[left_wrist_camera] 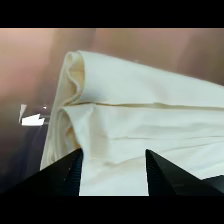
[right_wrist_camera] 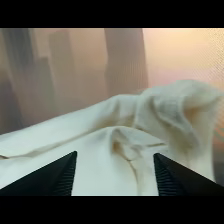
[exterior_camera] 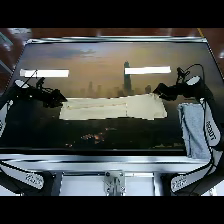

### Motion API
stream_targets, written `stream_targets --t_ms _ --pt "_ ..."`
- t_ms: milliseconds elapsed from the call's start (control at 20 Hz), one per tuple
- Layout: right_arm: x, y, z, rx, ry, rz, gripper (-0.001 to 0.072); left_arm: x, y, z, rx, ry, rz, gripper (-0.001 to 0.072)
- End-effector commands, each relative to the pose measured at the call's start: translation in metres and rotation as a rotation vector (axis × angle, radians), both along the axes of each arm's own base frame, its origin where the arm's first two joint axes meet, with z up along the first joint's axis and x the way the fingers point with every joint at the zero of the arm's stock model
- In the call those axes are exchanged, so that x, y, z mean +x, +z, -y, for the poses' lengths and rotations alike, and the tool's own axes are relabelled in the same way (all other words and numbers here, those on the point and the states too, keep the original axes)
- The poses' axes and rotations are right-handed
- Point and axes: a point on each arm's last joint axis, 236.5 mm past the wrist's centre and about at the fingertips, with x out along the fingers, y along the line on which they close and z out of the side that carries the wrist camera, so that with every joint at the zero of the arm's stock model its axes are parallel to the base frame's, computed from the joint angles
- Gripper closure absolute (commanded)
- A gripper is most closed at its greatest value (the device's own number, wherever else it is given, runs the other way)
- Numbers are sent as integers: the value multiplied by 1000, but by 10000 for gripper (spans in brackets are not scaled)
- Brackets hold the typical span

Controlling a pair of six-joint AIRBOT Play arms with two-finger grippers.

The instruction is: Fold the shirts.

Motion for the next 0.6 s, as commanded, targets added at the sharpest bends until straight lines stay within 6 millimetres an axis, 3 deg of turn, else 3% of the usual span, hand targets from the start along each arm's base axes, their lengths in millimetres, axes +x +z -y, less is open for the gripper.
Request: stream_targets --t_ms 0,100,200,550 --pt "-28 7 52 -135 17 -65 27 -13 25 -15 -66 23 -87 247" --pt "-52 -2 60 -72 -7 -174 27 -16 41 -17 -66 16 -72 247" --pt "-62 -14 46 15 18 -233 27 -15 54 -9 -57 -4 -41 247" --pt "-57 -64 1 107 6 -324 29 -21 77 57 -39 -163 21 246"
